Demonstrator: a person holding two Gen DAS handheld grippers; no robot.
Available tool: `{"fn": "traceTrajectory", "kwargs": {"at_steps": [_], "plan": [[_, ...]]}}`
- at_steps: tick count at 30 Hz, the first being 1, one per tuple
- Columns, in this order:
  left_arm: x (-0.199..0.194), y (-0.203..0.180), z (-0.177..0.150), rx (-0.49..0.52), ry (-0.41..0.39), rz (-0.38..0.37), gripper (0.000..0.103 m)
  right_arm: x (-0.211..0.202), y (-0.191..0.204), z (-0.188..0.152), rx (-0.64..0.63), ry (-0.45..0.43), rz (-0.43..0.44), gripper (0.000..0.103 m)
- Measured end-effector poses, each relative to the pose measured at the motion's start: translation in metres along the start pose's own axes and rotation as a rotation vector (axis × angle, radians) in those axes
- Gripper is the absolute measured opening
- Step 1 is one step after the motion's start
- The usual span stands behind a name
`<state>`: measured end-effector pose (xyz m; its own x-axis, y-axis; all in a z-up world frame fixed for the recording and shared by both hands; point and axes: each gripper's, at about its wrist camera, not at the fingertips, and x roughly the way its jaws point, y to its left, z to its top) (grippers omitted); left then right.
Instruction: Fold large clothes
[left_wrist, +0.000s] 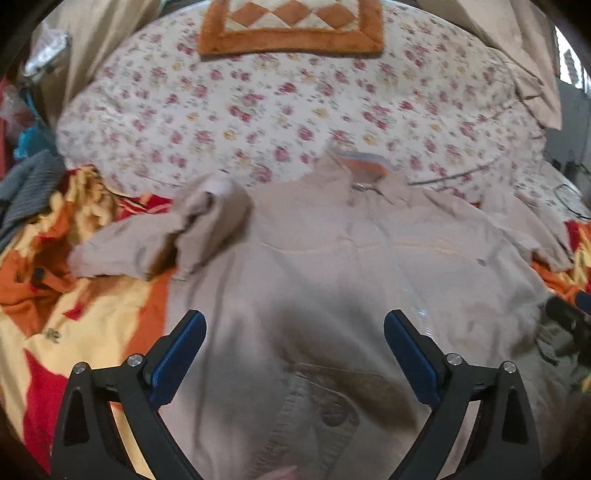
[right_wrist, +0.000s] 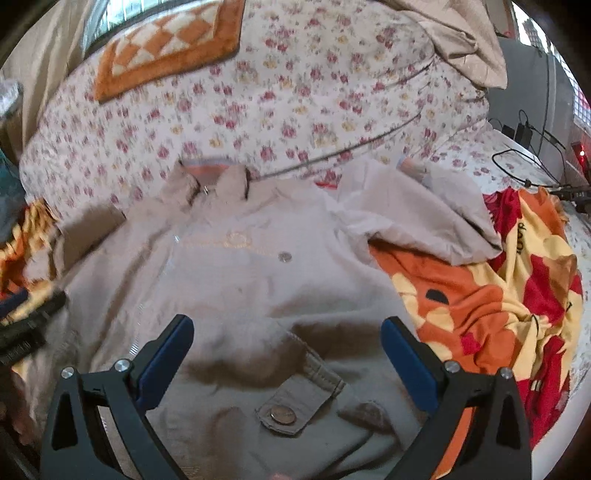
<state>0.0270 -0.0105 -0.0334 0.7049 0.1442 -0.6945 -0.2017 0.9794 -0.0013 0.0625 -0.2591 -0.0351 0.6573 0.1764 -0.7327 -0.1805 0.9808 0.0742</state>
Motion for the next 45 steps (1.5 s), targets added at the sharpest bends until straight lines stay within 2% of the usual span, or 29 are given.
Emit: {"fn": "traceTrajectory", "kwargs": {"at_steps": [2, 4, 12, 20, 26, 32, 39, 45], "plan": [[0.002, -0.002, -0.001, 0.003, 0.012, -0.019, 0.094, -0.007, -0.003, 0.002, 0.013, -0.038, -0.008, 0.103], [0.004, -0.003, -0.002, -0.008, 0.029, -0.048, 0.099, -0.008, -0.005, 0.003, 0.027, -0.045, -0.002, 0.103], [0.013, -0.003, -0.007, -0.043, 0.082, -0.107, 0.099, 0.009, -0.006, 0.001, 0.033, 0.028, -0.010, 0.103], [0.019, 0.002, -0.008, -0.083, 0.123, -0.166, 0.099, 0.023, 0.009, 0.001, -0.037, 0.084, -0.027, 0.103], [0.022, -0.003, -0.011, -0.054, 0.146, -0.151, 0.099, 0.023, 0.011, -0.001, -0.054, 0.084, -0.040, 0.103], [0.018, -0.001, -0.010, -0.067, 0.121, -0.172, 0.099, 0.029, 0.005, -0.002, -0.001, 0.128, 0.020, 0.103], [0.020, 0.003, -0.008, -0.102, 0.134, -0.225, 0.099, 0.031, 0.005, -0.003, 0.007, 0.153, -0.005, 0.103], [0.017, 0.000, -0.008, -0.088, 0.123, -0.225, 0.099, 0.032, 0.012, -0.008, -0.028, 0.130, -0.043, 0.103]]}}
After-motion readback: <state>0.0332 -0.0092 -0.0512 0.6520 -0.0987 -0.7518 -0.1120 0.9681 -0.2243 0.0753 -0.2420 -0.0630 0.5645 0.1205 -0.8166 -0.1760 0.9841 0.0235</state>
